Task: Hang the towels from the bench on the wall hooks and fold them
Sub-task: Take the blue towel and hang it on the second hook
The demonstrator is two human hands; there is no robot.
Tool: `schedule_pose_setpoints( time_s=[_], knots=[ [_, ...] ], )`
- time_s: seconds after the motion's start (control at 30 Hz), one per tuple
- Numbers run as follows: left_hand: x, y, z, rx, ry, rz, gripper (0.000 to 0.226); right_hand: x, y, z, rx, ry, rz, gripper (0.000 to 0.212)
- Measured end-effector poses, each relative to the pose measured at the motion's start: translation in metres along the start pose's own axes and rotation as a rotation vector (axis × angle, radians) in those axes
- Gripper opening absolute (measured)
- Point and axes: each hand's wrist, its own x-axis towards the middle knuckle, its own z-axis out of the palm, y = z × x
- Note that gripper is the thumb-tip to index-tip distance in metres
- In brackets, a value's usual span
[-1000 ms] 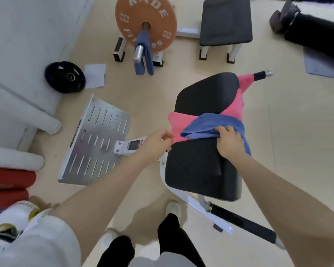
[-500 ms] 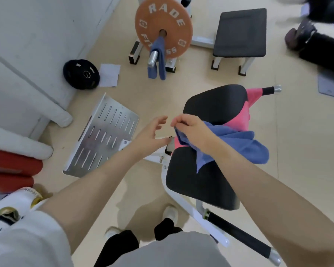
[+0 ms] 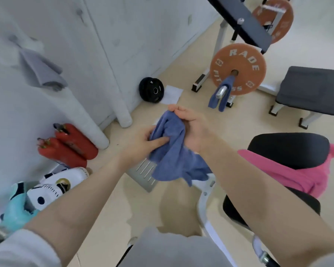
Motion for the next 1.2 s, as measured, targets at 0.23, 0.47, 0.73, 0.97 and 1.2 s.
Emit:
schedule_pose_setpoints(
  time_s=[0.23,0.47,0.73,0.97,1.2],
  knots=[
    [-0.026,-0.054,-0.146,0.218,0.591,-0.21,0.04,0.049,0.07,0.08,-0.21,-0.066,0.118,0.021],
    [-0.076,-0.049,-0.174,-0.089,0.401,0.068,0.009,0.08,0.128,0.15,-0.298,-0.206,0.225,0.024],
    [-0.094,-0.073,-0.213,0.124,0.349,0.093,0.042,0.091,0.163,0.186,-0.439,-0.175,0.128,0.038],
    [-0.081,-0.068,-0.221,0.407,0.39,0.01,0.04,0.108,0.17,0.176,-1.59,-0.049,-0.483,0.031],
    [-0.064,-0.036,-0.231,0.282,0.545,0.211,0.044,0.127,0.132,0.168,-1.273,-0.094,-0.384,0.012]
  ],
)
